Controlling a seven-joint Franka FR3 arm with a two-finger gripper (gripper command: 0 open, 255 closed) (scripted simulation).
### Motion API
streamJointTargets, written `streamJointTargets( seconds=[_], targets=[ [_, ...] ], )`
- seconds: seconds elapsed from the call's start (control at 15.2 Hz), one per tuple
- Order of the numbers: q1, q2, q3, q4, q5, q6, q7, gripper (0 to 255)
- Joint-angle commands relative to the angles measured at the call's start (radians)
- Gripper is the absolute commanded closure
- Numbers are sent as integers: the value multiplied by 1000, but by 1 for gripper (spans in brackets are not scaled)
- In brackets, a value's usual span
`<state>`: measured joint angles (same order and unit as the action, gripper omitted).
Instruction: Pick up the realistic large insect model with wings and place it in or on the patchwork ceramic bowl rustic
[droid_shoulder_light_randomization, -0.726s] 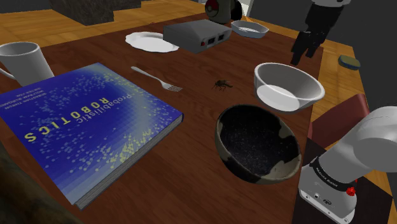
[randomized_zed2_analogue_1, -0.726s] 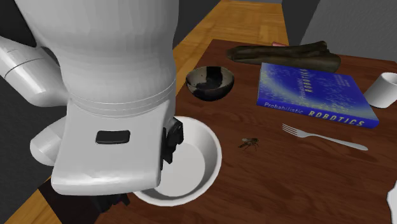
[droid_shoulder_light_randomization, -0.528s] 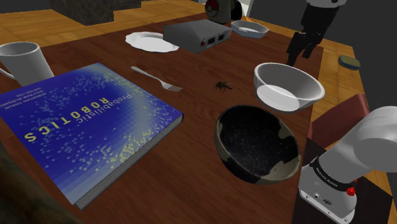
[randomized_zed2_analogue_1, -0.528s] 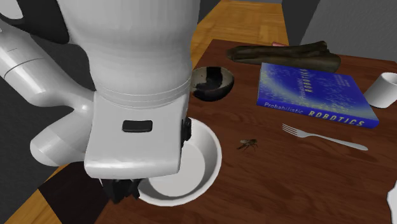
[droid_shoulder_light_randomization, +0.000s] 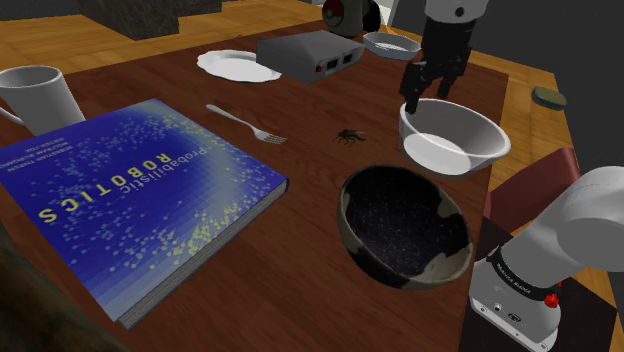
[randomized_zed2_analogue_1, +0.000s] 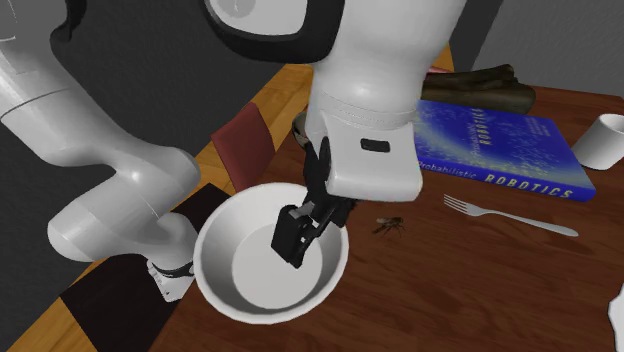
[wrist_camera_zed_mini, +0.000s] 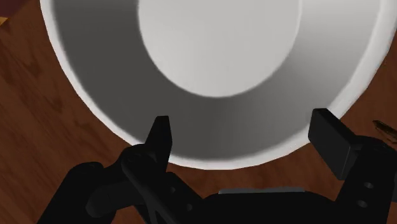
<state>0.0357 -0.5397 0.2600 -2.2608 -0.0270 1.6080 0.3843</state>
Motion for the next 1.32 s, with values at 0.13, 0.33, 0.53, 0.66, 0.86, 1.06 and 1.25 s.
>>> streamJointTargets(
  seconds=[0.13,0.33,0.53,0.66,0.86,1.06,1.25],
  targets=[
    [1,132,100,96,-6,12,146,0],
    [1,245,170,180,-32,15,257,0],
    [6,372,233,279,-77,6,372,0],
    [16,465,269,354,-118,-7,451,0],
    [21,486,272,344,-129,15,471,0],
    [18,478,268,297,-128,56,469,0],
    [15,473,265,258,-127,91,469,0]
  ],
)
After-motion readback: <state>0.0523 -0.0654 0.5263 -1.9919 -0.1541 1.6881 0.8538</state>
